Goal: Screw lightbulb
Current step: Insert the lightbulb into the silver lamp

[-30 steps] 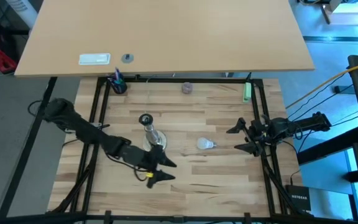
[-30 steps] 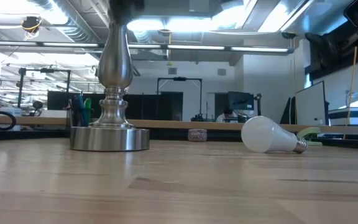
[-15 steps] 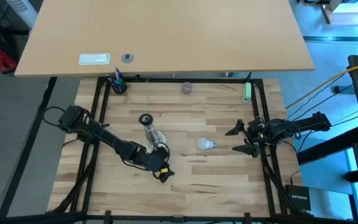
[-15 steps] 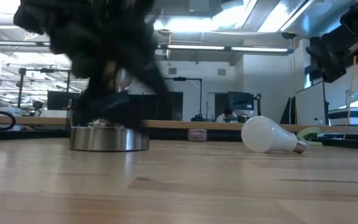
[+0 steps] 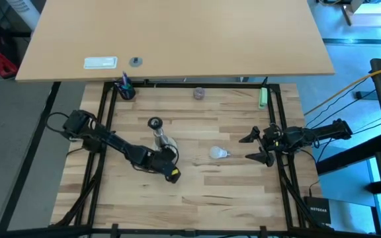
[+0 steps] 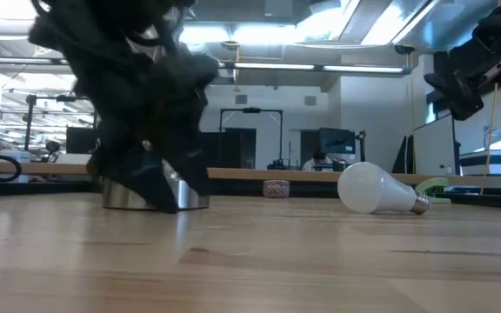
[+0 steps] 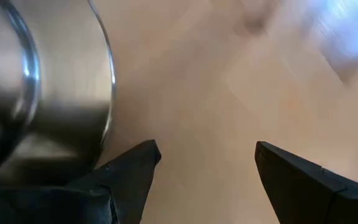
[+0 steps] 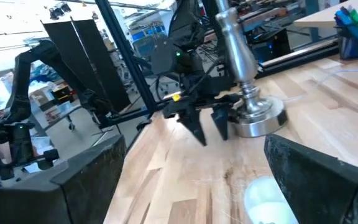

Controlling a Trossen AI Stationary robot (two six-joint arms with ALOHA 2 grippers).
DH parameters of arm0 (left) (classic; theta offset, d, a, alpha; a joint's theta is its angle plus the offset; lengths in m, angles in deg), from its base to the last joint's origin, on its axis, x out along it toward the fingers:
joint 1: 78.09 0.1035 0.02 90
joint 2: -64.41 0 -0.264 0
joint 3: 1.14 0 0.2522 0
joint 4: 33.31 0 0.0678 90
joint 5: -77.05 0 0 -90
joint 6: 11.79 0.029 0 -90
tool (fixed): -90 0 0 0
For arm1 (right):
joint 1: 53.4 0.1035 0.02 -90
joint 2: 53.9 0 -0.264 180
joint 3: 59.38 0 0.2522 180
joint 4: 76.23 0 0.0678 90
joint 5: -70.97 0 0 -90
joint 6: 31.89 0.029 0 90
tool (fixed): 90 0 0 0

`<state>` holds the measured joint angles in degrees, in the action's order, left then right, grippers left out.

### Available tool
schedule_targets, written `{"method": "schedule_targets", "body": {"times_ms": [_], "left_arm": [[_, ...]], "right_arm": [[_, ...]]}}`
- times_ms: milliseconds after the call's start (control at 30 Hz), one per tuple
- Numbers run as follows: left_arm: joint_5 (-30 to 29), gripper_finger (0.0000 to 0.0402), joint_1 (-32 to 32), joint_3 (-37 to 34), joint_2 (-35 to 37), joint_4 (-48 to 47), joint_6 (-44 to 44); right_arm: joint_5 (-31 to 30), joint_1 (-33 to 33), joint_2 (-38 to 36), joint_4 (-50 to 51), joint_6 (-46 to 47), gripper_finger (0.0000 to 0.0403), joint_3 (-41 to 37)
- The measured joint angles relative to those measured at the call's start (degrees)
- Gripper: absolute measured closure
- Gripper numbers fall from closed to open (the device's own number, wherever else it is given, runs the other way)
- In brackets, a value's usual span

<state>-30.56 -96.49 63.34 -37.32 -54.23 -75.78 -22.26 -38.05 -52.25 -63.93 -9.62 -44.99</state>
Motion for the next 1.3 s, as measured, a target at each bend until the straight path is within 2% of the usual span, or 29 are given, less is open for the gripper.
{"method": "schedule_targets", "body": {"times_ms": [233, 300, 433, 567, 733, 833, 967, 1133, 1200, 1300], "left_arm": [[-5.2, 0.0135, 4.5, -0.2, -0.2, -0.5, 3.7], [-5.4, 0.0135, 5.2, -0.3, -0.3, 1.6, 5.2], [-5.6, 0.0135, 5.1, -0.3, -0.3, 11.6, 11.5], [-5.4, 0.0135, 4.6, -0.3, -0.3, 19.4, 16.7], [-5.8, 0.0135, 4.6, -0.2, -0.3, 22.3, 18.5], [-7.0, 0.0135, 4.6, -0.2, -0.2, 22.7, 18.7], [-7.0, 0.0135, 4.5, -0.2, -0.2, 22.7, 19.6], [-7.0, 0.0135, 3.7, -0.2, -0.2, 22.7, 19.7], [-6.9, 0.0135, 3.3, -0.2, -0.2, 22.7, 19.7], [-6.9, 0.0135, 3.0, -0.2, -0.2, 22.8, 20.8]], "right_arm": [[-0.2, 0.0, 2.5, 0.2, 0.0, 0.0017, 0.0], [-0.2, 0.0, 3.5, 0.2, 0.0, 0.0017, 0.0], [-0.3, 0.0, 6.7, -0.5, 0.0, 0.0017, 0.0], [-0.4, 0.0, 13.4, -3.3, 0.0, 0.0017, 1.0], [-0.1, 0.0, 24.6, 5.3, 0.4, 0.0017, 8.2], [2.5, 0.0, 30.2, 9.6, 0.7, 0.0017, 12.8], [6.8, 0.0, 35.5, 8.3, 1.8, 0.0017, 16.3], [10.6, 0.0, 41.3, 1.3, 3.3, 0.0017, 17.2], [10.6, 0.0, 43.0, -0.6, 1.9, 0.0017, 17.3], [7.1, 0.0, 46.4, 1.0, -1.1, 0.0017, 17.3]]}}
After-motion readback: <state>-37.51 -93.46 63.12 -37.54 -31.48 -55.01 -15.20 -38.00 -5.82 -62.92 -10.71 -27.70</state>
